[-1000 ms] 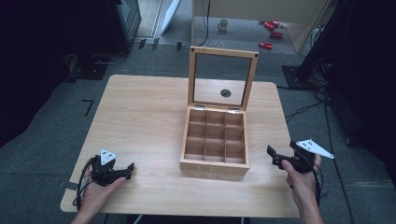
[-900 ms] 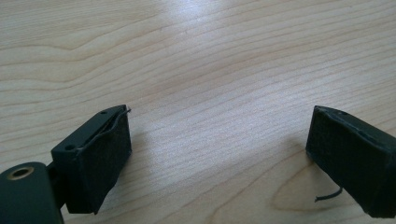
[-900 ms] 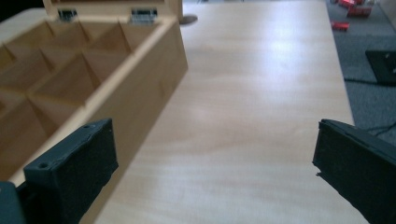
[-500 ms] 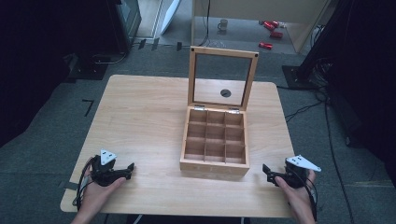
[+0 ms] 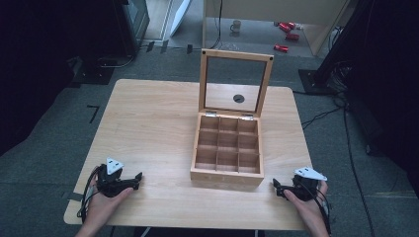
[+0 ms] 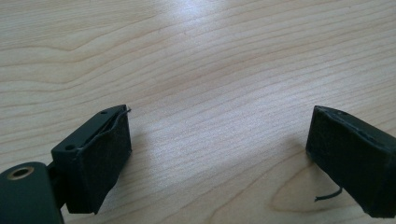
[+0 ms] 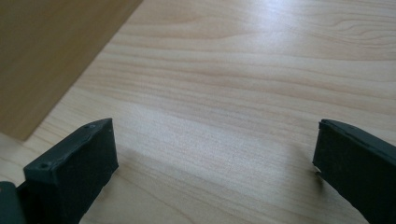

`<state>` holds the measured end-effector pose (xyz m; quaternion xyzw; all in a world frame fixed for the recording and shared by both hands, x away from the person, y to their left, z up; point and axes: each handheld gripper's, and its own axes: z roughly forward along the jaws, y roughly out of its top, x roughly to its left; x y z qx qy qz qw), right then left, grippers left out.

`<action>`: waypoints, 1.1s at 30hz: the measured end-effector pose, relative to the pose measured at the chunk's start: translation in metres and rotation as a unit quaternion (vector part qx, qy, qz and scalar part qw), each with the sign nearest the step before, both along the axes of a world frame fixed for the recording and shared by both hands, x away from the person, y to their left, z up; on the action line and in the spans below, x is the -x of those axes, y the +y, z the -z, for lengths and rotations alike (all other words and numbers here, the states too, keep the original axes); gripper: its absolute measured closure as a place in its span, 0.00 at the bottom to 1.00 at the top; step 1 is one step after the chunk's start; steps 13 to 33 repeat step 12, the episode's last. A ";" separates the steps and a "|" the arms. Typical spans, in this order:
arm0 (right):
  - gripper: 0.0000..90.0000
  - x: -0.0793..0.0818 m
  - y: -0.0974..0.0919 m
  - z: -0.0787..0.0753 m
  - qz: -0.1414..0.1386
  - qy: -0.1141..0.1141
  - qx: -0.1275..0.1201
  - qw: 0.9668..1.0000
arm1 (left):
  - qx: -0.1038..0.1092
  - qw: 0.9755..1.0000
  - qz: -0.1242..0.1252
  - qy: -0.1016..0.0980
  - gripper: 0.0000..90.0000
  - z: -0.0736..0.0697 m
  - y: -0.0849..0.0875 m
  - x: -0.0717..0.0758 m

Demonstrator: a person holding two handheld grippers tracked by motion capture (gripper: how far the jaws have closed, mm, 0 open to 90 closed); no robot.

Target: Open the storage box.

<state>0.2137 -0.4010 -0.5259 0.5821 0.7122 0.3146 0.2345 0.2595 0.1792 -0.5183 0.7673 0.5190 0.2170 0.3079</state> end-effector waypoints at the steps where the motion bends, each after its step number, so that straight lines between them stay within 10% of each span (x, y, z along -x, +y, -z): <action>1: 0.00 -0.001 0.002 0.001 -0.004 0.003 0.012 1.000 | 0.000 1.000 0.002 0.000 0.08 0.000 0.000 0.000; 33: 0.00 -0.001 0.001 0.001 0.002 0.008 0.005 1.000 | 0.000 1.000 -0.012 0.000 0.08 0.000 -0.003 0.000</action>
